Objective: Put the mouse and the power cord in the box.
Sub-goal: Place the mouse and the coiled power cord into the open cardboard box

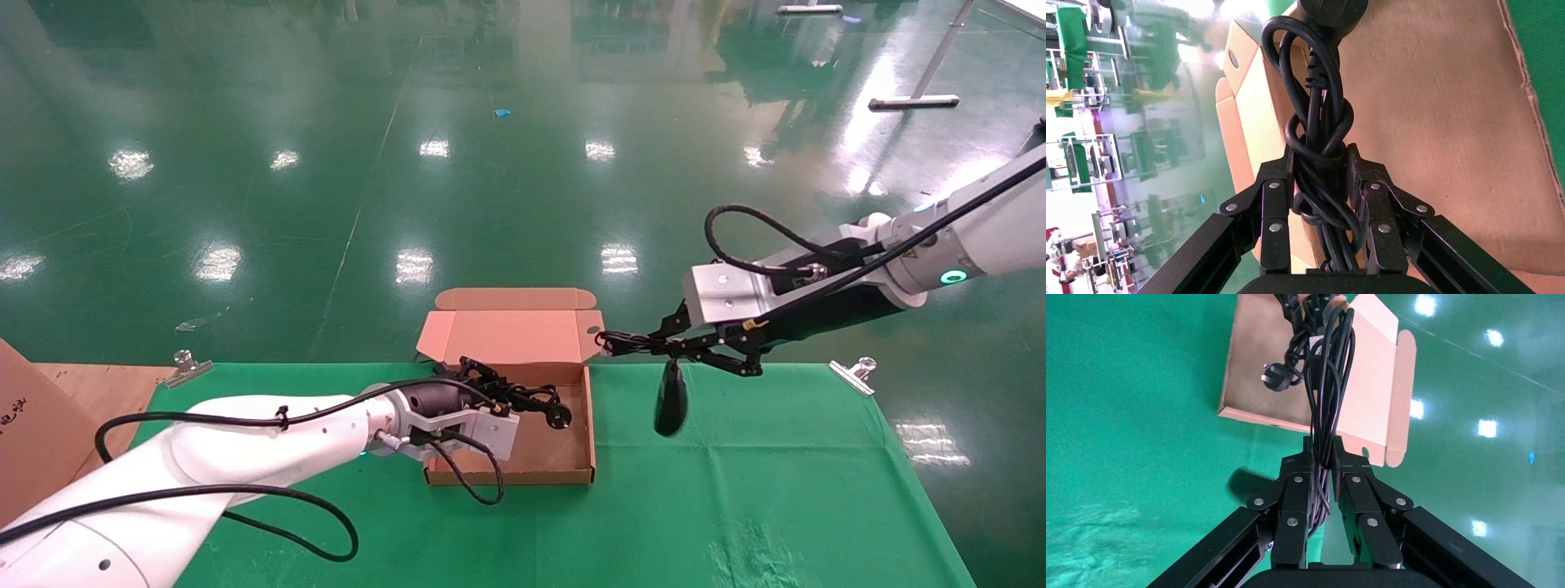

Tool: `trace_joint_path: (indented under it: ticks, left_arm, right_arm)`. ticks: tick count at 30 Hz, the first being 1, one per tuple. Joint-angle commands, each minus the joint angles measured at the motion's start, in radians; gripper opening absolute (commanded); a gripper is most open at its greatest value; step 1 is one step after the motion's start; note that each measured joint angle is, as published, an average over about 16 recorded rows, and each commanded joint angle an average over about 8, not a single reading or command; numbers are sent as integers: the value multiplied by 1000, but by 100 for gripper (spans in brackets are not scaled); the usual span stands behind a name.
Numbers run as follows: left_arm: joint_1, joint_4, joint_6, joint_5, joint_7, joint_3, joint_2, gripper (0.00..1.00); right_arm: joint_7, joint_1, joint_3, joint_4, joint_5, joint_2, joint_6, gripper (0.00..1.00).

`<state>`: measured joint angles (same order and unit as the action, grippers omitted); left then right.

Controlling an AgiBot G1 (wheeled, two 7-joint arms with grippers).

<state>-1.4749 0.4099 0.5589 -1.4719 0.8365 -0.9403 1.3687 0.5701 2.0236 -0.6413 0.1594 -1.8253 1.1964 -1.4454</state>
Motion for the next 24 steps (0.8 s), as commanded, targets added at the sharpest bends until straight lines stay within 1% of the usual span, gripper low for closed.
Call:
trace_joint_path:
  ticks: [1,11,16,20,24]
  left_arm:
    - [-1,1,-8,15,-1,-20,0,100]
    - [-12,-4,-29,85,0,-93,-1,100]
    - [-29,-18,-25,156,-32,-94,-8,100]
    - [-61,-33,32,230,-49,-66,-41,100]
    - [-83,-22,141,307,-40,-19,-126,100]
  right_arm:
    - [3,-5,0,-5,0,1,3,0]
    - [0,10,-3,-12,-4,10,-9,0]
    - [-7,20,-7,-7,-8,29,-15,0]
    - [-20,29,-11,0,-12,61,-15,0]
    - [-37,29,-16,11,-17,105,-8,0]
